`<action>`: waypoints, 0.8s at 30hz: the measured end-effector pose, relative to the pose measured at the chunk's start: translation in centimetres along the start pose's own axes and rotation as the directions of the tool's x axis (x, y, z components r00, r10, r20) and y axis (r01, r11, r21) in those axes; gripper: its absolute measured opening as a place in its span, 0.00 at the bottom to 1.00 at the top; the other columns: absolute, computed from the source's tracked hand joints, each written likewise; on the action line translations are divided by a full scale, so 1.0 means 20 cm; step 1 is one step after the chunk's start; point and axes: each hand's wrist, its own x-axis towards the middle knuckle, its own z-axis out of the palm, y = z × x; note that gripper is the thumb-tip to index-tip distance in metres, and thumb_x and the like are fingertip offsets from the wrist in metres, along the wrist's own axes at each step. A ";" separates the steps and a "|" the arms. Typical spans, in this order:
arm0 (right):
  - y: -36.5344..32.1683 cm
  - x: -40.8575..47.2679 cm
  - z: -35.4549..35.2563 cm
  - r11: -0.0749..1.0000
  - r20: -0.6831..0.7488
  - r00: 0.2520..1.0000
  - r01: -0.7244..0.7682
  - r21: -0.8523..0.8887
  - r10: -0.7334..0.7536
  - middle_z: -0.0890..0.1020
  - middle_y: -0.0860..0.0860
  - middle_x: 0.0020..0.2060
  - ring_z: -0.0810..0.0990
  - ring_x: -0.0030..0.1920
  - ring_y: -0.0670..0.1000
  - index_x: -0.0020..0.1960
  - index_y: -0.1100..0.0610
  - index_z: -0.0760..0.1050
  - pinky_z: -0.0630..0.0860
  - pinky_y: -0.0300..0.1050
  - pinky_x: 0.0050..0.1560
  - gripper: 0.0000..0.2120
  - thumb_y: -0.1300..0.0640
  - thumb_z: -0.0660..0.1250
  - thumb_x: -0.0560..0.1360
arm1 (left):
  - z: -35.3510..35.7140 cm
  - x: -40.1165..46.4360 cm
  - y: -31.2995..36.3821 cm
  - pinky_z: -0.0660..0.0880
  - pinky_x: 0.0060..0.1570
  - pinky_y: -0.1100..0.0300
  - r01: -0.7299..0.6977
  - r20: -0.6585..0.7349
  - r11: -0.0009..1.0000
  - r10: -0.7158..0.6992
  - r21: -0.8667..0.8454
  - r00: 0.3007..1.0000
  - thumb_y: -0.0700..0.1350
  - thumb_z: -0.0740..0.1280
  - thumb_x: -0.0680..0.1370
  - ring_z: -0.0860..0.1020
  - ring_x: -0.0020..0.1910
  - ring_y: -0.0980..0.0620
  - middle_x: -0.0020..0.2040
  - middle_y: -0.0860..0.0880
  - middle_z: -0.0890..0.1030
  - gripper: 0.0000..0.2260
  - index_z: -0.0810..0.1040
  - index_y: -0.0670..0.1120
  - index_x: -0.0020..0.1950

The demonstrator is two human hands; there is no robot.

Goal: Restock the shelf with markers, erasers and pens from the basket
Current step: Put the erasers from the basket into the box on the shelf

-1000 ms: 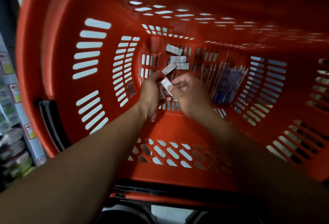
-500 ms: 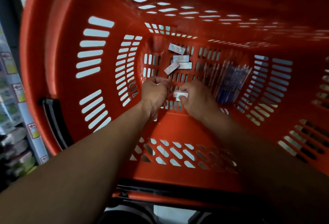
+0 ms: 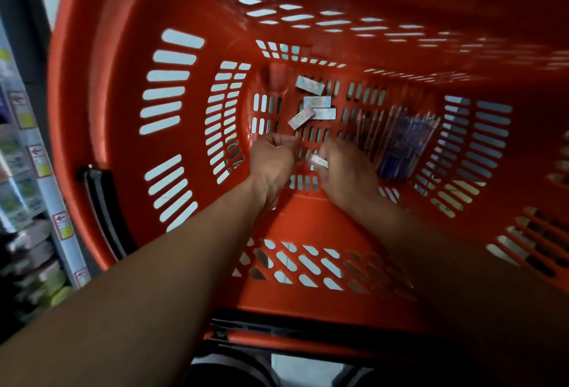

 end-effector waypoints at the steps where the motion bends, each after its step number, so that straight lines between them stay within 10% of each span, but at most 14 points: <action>1: 0.00 -0.01 0.00 0.999 -0.004 1.000 -0.018 0.052 0.018 0.79 0.50 0.49 0.78 0.50 0.50 0.54 0.52 0.74 0.69 0.43 0.47 0.09 0.55 0.72 0.77 | 0.00 0.00 0.00 0.83 0.49 0.55 -0.006 -0.003 1.000 0.006 0.010 1.000 0.42 0.66 0.84 0.84 0.45 0.49 0.49 0.44 0.87 0.06 0.83 0.44 0.52; 13: -0.16 -0.27 -0.25 0.918 0.019 0.992 -0.122 0.378 0.124 0.79 0.41 0.39 0.78 0.37 0.38 0.47 0.45 0.74 0.71 0.33 0.36 0.11 0.51 0.77 0.74 | -0.12 -0.30 0.10 0.69 0.24 0.62 -0.042 0.054 0.997 0.039 0.067 0.998 0.49 0.68 0.84 0.73 0.26 0.56 0.36 0.48 0.80 0.08 0.82 0.45 0.50; 20: -0.43 -0.45 -0.41 0.704 -0.036 0.980 -0.113 0.701 0.194 0.82 0.43 0.37 0.82 0.38 0.38 0.46 0.44 0.76 0.78 0.32 0.37 0.13 0.55 0.79 0.73 | -0.20 -0.53 0.21 0.77 0.33 0.60 0.117 0.249 0.934 -0.031 -0.339 0.968 0.61 0.59 0.85 0.80 0.34 0.50 0.40 0.44 0.80 0.20 0.79 0.45 0.50; 24: -0.51 -0.52 -0.43 0.770 -0.129 0.979 -0.039 0.637 0.156 0.83 0.44 0.41 0.82 0.38 0.42 0.51 0.51 0.82 0.80 0.36 0.41 0.09 0.58 0.78 0.73 | -0.21 -0.60 0.21 0.80 0.37 0.57 0.233 0.353 0.807 -0.033 -0.543 0.935 0.63 0.59 0.83 0.81 0.34 0.50 0.35 0.46 0.79 0.23 0.79 0.44 0.51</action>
